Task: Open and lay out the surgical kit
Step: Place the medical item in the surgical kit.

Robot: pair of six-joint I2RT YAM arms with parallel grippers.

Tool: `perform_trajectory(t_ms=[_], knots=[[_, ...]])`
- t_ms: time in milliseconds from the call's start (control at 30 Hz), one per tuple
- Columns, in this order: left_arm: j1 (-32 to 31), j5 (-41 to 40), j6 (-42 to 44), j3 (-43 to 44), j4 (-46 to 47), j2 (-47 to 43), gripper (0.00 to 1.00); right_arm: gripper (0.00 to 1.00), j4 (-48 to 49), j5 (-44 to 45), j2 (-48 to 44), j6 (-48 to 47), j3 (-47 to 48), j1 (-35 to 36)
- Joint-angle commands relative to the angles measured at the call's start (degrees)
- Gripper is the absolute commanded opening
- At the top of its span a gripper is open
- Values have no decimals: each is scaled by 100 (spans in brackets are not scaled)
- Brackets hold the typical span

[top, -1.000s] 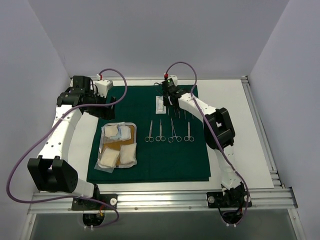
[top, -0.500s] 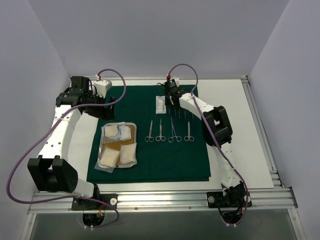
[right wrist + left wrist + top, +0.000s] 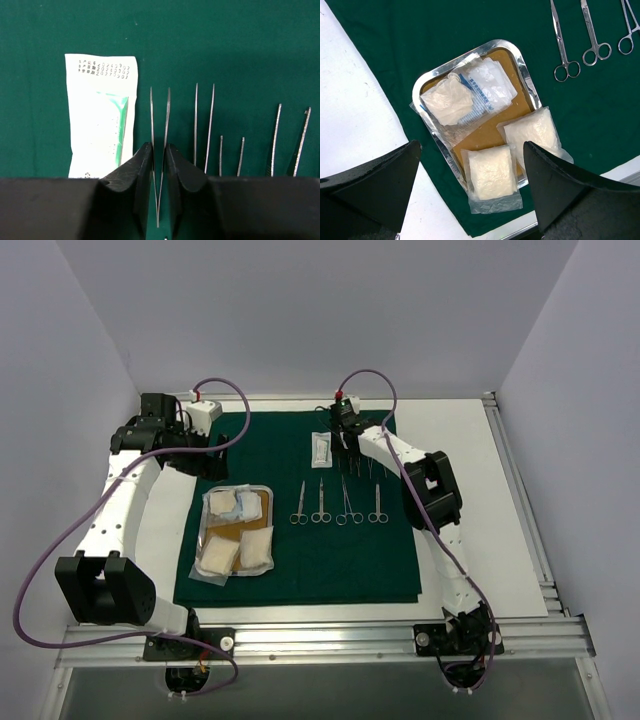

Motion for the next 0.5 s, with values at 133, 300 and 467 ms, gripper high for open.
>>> perform_trajectory(t_ms=[133, 300, 467], knots=[[55, 182, 138, 19, 22, -62, 93, 19, -6, 17, -34, 61, 110, -50], [81, 261, 138, 54, -22, -45, 93, 22, 55, 17, -219, 69, 13, -50], [99, 340, 147, 142, -66, -18, 93, 27, 73, -45, -639, 52, 13, 72]])
